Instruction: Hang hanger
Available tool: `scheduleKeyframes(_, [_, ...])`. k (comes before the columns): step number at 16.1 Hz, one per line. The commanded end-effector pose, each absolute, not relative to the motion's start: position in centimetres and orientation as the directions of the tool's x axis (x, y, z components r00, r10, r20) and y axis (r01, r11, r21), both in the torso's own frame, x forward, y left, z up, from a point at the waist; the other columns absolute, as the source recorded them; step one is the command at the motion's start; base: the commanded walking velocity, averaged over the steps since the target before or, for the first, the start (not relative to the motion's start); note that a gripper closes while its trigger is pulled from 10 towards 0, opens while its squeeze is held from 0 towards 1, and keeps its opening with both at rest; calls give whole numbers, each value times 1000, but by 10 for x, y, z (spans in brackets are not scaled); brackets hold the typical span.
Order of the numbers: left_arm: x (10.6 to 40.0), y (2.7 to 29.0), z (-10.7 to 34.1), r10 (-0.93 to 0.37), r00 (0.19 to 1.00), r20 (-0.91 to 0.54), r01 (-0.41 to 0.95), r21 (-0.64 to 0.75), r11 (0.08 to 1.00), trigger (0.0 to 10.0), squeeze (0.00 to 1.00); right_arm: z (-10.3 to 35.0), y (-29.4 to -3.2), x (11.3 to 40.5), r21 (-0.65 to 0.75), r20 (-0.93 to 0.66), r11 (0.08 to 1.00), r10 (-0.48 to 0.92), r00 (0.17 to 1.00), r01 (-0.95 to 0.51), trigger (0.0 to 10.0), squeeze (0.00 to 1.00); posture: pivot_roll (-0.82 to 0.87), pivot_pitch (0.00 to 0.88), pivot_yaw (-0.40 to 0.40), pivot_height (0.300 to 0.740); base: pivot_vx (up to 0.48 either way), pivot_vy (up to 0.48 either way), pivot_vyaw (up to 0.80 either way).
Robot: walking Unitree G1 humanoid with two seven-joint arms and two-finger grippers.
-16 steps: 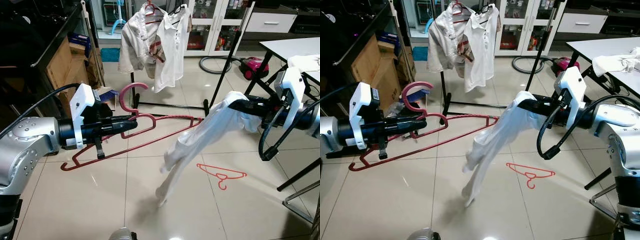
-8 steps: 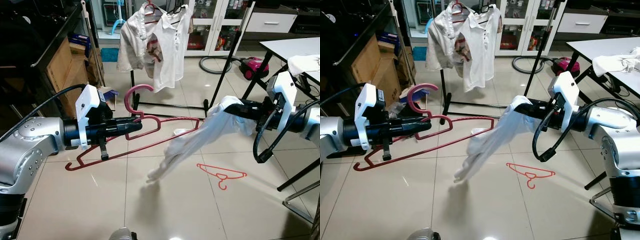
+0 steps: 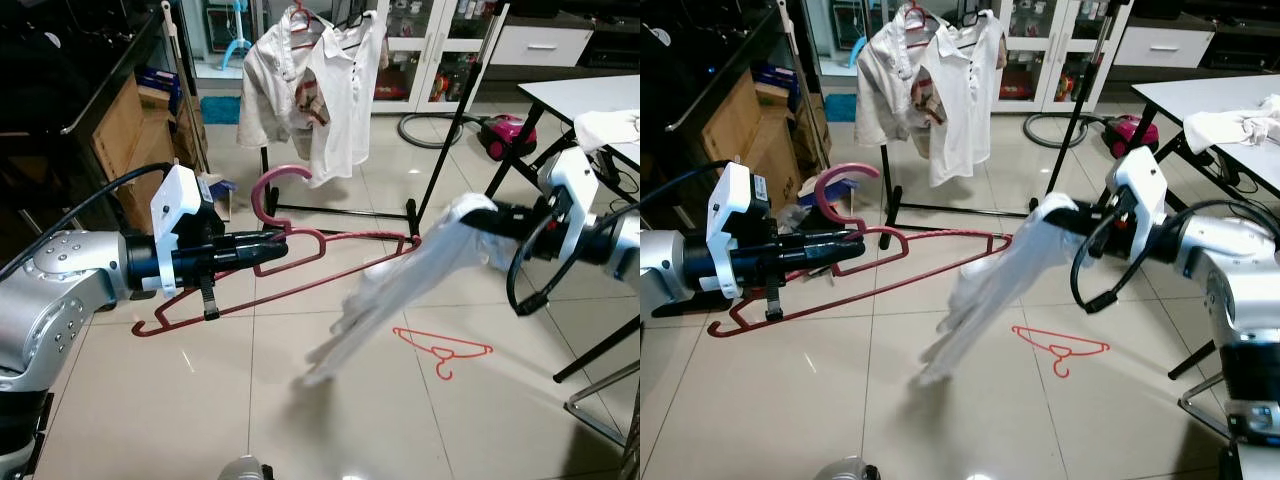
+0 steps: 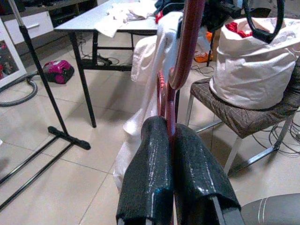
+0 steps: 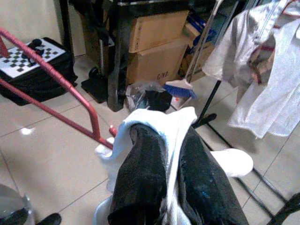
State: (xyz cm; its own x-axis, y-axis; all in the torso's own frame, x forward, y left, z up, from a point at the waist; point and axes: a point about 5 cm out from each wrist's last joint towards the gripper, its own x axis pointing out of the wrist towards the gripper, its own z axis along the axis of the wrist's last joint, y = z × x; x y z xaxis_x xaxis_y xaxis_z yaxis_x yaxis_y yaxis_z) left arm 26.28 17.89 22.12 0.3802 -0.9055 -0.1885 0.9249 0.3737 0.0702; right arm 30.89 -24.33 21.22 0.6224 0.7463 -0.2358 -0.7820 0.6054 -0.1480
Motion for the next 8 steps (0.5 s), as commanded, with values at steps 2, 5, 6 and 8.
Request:
scheduleKeyframes(2, [262, 177, 227, -910, 375, -178, 927, 84, 365, 10000, 0, 221, -238, 312, -190, -215, 589, 756, 619, -785, 10000, 0, -10, 0, -16, 740, 0, 0, 0])
scheduleKeyframes(5, [264, 175, 226, -911, 371, -179, 929, 83, 362, 10000, 0, 226, -230, 308, -202, -204, 556, 782, 589, -807, 10000, 0, -18, 0, -12, 740, 0, 0, 0])
scheduleKeyframes(6, [265, 175, 226, -912, 369, -179, 929, 83, 360, 10000, 0, 227, -228, 305, -208, -206, 540, 791, 576, -815, 10000, 0, -18, 0, -12, 740, 0, 0, 0])
scheduleKeyframes(8, [265, 174, 226, -913, 366, -178, 930, 85, 357, 10000, 0, 225, -229, 303, -212, -219, 535, 790, 573, -818, 10000, 0, -18, 0, -12, 740, 0, 0, 0])
